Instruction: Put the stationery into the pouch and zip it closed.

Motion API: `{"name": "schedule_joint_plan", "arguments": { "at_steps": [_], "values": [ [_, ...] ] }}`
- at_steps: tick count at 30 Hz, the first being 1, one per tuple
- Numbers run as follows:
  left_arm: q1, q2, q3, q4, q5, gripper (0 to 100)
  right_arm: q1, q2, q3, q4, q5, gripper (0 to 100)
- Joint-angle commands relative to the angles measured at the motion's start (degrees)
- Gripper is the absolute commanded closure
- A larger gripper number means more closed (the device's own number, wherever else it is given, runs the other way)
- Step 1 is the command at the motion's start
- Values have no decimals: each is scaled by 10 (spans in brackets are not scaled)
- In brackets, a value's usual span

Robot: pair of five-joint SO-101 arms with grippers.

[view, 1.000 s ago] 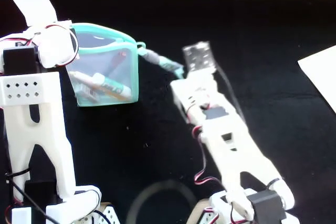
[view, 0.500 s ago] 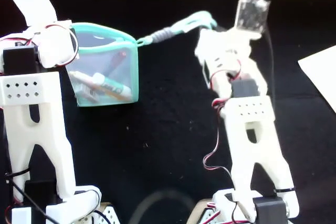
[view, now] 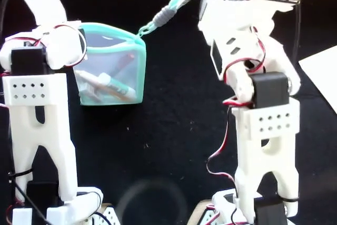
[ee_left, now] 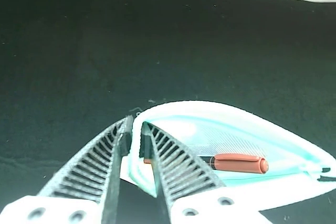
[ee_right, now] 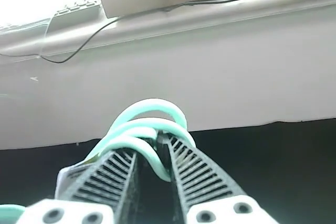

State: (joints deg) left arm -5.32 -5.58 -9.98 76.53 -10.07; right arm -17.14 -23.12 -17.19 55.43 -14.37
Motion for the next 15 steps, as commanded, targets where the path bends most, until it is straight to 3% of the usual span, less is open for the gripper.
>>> {"name": "schedule_joint_plan", "arguments": {
  "at_steps": [1,8,15],
  "values": [
    [39,16,15,6,6,994,-9,-29,-109,58,0,993],
    [86,15,-36,7,7,994,-7,-29,-245,163,6,993],
    [160,22,-52,8,7,994,-10,-28,-264,224,39,993]
  ]
}}
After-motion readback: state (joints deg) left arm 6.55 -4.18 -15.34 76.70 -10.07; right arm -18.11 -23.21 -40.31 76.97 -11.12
